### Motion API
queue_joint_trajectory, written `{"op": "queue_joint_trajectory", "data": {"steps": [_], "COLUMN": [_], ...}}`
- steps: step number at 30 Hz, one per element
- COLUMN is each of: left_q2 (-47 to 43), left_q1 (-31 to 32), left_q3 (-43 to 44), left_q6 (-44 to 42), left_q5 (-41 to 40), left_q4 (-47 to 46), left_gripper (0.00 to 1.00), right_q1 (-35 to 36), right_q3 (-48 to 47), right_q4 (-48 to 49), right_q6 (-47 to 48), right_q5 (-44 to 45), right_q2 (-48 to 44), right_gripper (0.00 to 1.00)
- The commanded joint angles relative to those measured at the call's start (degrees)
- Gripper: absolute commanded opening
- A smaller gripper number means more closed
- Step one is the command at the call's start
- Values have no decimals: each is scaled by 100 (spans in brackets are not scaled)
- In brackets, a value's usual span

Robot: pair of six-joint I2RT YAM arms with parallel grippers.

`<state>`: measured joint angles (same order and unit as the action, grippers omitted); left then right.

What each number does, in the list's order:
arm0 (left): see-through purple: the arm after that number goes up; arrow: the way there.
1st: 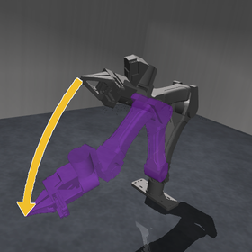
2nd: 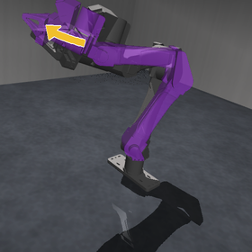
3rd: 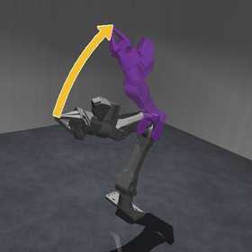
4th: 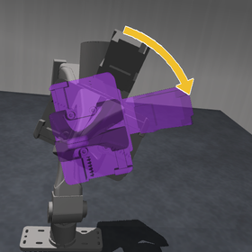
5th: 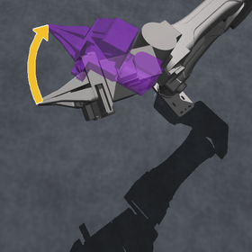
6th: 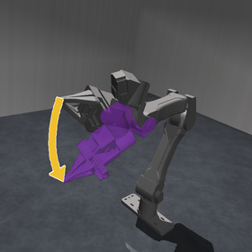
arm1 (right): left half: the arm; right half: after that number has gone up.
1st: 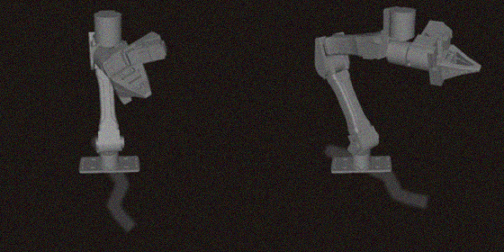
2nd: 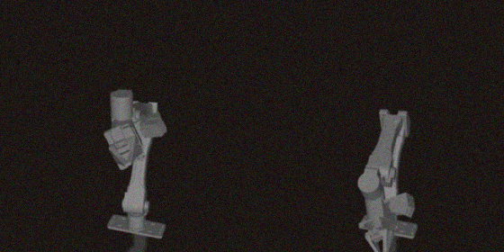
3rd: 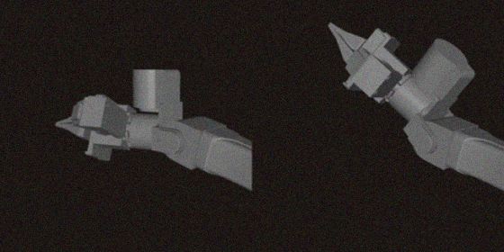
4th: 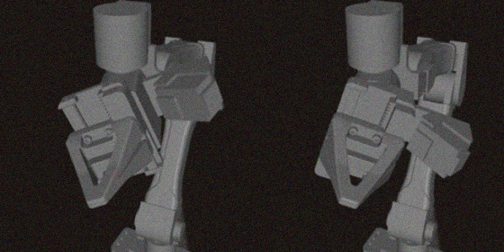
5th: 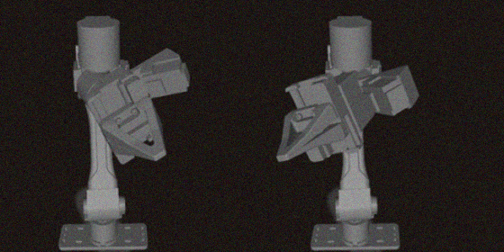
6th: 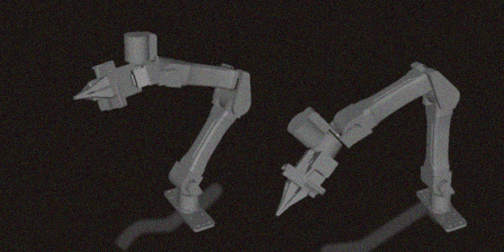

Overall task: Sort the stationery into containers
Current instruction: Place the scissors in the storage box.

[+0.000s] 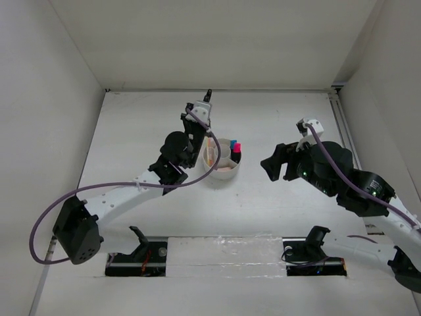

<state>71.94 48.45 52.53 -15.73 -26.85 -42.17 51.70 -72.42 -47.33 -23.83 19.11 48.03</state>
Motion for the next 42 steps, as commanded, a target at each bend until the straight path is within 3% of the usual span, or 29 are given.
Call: {"op": "queue_joint_trajectory", "data": {"steps": [1, 5, 8, 17, 25, 30, 42], "left_q2": [39, 180, 233, 847, 1032, 1251, 1990], "left_q1": [-107, -370, -906, -960, -960, -960, -960], "left_q3": [38, -155, -541, -1131, -1492, -1869, -1922], "left_q6": [1115, 1676, 2422, 2680, 2882, 2882, 2952], "left_q5": [584, 1057, 1980, 2948, 3071, 3273, 3520], "left_q4": [-1063, -1424, -2004, -3042, -3569, -4316, -5151], "left_gripper": [0, 0, 0, 0, 0, 0, 0], "right_q1": [-37, -37, -37, -37, -37, -37, -37], "right_q3": [96, 412, 632, 941, 1125, 1239, 1345], "right_q4": [312, 558, 717, 840, 892, 945, 1007], "right_q6": [-42, 10, 10, -42, -95, -147, -148], "right_q5": [-153, -215, -268, -321, -321, -321, -373], "right_q2": [-83, -425, -593, -786, -918, -918, -971], "right_gripper": [80, 81, 84, 89, 100, 100, 100]}}
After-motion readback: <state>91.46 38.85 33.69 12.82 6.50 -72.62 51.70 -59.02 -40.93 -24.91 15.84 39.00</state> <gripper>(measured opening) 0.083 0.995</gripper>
